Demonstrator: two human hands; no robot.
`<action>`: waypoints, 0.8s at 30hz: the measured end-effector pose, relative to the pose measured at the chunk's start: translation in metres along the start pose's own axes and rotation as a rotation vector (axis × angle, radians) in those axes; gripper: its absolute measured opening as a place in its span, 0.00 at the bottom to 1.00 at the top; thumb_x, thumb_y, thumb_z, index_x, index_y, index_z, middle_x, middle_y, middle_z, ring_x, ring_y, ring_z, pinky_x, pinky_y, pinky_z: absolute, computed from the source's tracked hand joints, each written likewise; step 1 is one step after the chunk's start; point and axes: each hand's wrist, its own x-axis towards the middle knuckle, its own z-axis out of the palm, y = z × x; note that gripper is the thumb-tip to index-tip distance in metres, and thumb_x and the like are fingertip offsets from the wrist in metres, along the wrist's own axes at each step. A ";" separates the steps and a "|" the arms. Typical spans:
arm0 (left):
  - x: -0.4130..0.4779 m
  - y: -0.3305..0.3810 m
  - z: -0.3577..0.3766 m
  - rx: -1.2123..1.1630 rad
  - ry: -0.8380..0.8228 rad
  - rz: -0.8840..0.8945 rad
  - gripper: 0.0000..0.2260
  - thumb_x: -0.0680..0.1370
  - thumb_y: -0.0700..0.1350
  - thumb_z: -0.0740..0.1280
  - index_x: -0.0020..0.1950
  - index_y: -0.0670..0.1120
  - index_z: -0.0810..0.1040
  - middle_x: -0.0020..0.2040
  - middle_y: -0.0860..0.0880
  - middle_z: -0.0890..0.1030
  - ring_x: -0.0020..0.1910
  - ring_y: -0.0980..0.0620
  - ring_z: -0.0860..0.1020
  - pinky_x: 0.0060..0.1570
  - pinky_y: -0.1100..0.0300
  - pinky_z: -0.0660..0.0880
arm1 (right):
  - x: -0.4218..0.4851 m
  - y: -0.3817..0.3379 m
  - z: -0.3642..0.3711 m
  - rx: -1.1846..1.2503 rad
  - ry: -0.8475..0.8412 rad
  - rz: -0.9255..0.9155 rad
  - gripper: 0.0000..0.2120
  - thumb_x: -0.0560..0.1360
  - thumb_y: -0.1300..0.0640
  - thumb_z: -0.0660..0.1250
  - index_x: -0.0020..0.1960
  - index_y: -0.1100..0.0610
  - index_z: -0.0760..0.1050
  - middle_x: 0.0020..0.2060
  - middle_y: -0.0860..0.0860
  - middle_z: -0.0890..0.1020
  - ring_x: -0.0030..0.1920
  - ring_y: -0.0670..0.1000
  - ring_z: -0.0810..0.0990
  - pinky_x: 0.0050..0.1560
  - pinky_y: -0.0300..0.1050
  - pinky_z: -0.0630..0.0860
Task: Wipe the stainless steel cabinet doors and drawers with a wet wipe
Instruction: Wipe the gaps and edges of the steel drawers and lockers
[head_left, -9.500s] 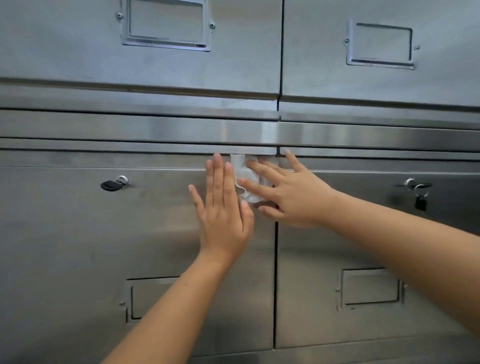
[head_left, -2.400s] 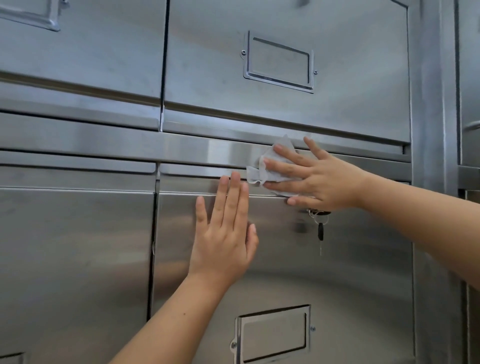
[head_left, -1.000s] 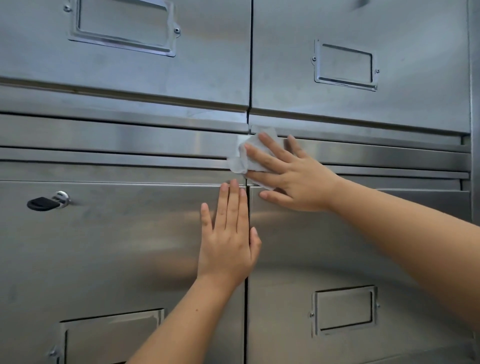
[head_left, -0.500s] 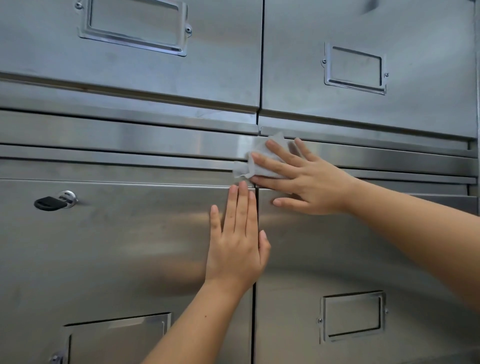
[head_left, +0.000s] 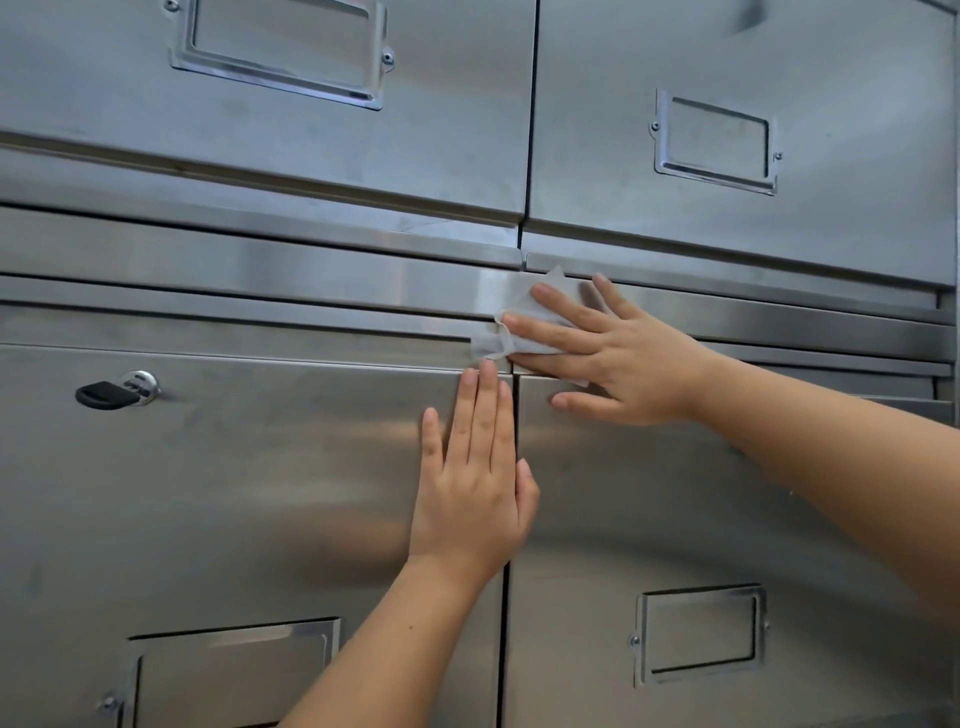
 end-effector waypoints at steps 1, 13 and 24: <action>0.000 0.000 0.000 0.000 0.004 0.004 0.26 0.75 0.47 0.53 0.70 0.35 0.65 0.71 0.38 0.63 0.71 0.40 0.62 0.67 0.42 0.56 | 0.003 -0.002 0.000 -0.001 0.008 0.000 0.23 0.78 0.45 0.49 0.72 0.47 0.56 0.73 0.47 0.56 0.74 0.57 0.50 0.69 0.61 0.44; -0.001 0.000 0.003 0.024 0.015 0.023 0.26 0.75 0.46 0.54 0.71 0.36 0.64 0.72 0.38 0.63 0.71 0.41 0.62 0.67 0.41 0.57 | -0.015 0.000 0.007 0.015 0.018 0.062 0.23 0.78 0.48 0.50 0.72 0.49 0.59 0.72 0.48 0.58 0.73 0.56 0.53 0.69 0.60 0.44; -0.002 0.000 0.001 0.001 0.047 0.039 0.25 0.75 0.45 0.55 0.70 0.35 0.64 0.71 0.37 0.64 0.71 0.40 0.62 0.68 0.42 0.56 | 0.022 -0.017 -0.002 0.036 0.008 0.033 0.22 0.80 0.47 0.50 0.73 0.47 0.57 0.74 0.46 0.55 0.75 0.56 0.50 0.70 0.61 0.43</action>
